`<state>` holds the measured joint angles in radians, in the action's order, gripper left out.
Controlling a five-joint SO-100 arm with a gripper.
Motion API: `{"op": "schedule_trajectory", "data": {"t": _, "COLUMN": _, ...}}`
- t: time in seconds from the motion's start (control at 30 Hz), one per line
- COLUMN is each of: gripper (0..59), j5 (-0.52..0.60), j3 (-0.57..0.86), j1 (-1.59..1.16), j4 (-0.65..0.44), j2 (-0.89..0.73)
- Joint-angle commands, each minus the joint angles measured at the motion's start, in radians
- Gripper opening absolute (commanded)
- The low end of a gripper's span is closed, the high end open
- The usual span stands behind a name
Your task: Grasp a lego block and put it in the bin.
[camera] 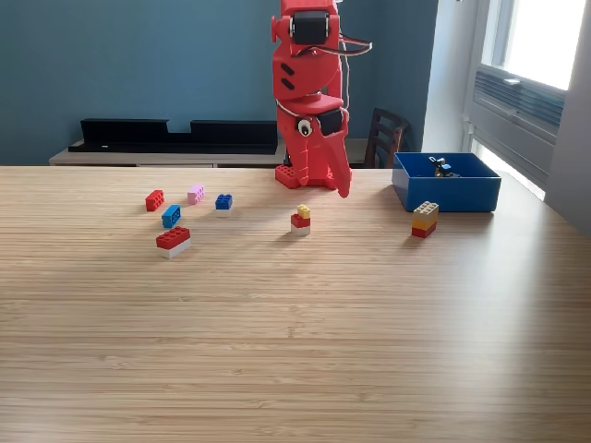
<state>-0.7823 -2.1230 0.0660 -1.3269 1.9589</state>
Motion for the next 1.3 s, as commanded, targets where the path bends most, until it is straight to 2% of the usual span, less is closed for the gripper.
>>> {"op": "schedule_trajectory", "data": {"t": 0.03, "gripper": 34.7, "j5": -0.006, "j3": -0.072, "j1": 0.025, "j4": 0.106, "j2": 0.064}}
{"op": "schedule_trajectory", "data": {"t": 0.37, "gripper": 34.1, "j5": 0.008, "j3": -0.219, "j1": 0.052, "j4": 0.327, "j2": 0.064}}
{"op": "schedule_trajectory", "data": {"t": 0.6, "gripper": 32.4, "j5": 0.015, "j3": -0.281, "j1": 0.089, "j4": 0.442, "j2": 0.064}}
{"op": "schedule_trajectory", "data": {"t": 0.77, "gripper": 30.6, "j5": 0.015, "j3": -0.284, "j1": 0.106, "j4": 0.477, "j2": 0.064}}
{"op": "schedule_trajectory", "data": {"t": 1.17, "gripper": 19.9, "j5": 0.032, "j3": -0.322, "j1": 0.104, "j4": 0.538, "j2": 0.057}}
{"op": "schedule_trajectory", "data": {"t": 1.3, "gripper": 12.3, "j5": 0.049, "j3": -0.334, "j1": 0.104, "j4": 0.565, "j2": 0.057}}
